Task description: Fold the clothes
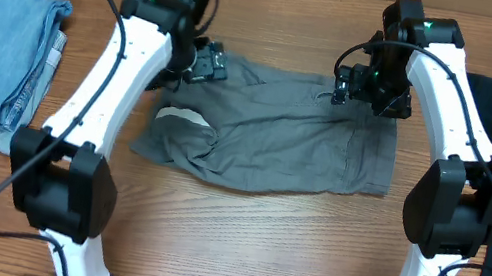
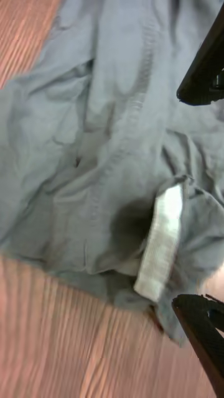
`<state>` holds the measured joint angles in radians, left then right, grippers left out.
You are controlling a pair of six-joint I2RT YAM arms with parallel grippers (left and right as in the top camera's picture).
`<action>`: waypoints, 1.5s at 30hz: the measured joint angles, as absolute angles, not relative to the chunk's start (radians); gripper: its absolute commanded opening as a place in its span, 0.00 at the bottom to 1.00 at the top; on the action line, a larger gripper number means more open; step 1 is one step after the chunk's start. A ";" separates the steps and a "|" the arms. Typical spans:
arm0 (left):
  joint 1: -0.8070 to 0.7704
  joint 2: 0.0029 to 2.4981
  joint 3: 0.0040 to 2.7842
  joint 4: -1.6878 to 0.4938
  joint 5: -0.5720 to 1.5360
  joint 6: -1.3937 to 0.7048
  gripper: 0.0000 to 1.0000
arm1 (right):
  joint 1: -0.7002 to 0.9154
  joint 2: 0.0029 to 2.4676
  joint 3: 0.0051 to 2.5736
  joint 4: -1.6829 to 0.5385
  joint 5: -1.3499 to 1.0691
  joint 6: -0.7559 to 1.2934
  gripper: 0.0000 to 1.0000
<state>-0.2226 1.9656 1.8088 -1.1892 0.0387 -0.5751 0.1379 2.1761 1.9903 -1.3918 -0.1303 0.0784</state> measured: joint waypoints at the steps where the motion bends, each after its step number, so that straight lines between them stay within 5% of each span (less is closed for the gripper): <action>1: -0.195 2.008 1.809 -1.172 0.097 -0.608 0.99 | 0.138 2.176 1.990 -1.391 -0.130 0.078 1.00; 6: -0.141 2.152 1.807 -1.134 0.271 -0.656 1.00 | 0.138 2.176 1.990 -1.391 -0.130 0.078 1.00; 10: -0.142 2.193 1.805 -1.068 0.310 -0.697 0.81 | 0.138 2.176 1.990 -1.391 -0.130 0.078 1.00; 16: -0.142 2.195 1.805 -1.040 0.305 -0.731 0.88 | 0.138 2.176 1.990 -1.387 -0.130 0.078 1.00; 19: -0.147 2.195 1.805 -1.038 0.296 -0.731 0.79 | 0.138 2.176 1.990 -1.386 -0.130 0.078 1.00; 24: -0.200 2.195 1.805 -1.014 0.250 -0.734 0.79 | 0.138 2.176 1.990 -1.394 -0.130 0.078 1.00; 27: -0.206 2.207 1.805 -1.002 0.236 -0.735 0.59 | 0.138 2.176 1.990 -1.390 -0.130 0.078 1.00; 30: -0.205 2.268 1.805 -0.989 0.271 -0.734 0.13 | 0.138 2.176 1.990 -1.390 -0.130 0.078 1.00; 31: -0.205 2.283 1.805 -0.977 0.291 -0.738 0.04 | 0.138 2.176 1.990 -1.389 -0.130 0.078 1.00; 39: -0.200 2.292 2.038 -1.143 0.408 -0.722 0.07 | 0.138 2.176 1.990 -1.388 -0.131 0.078 1.00; 45: -0.201 2.292 2.108 -1.158 0.304 -0.723 0.09 | 0.138 2.176 1.990 -1.383 -0.130 0.078 1.00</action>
<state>-0.2008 2.2917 2.1082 -1.1584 0.3042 -0.7227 0.1379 2.1761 1.9903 -1.3827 -0.1303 0.0780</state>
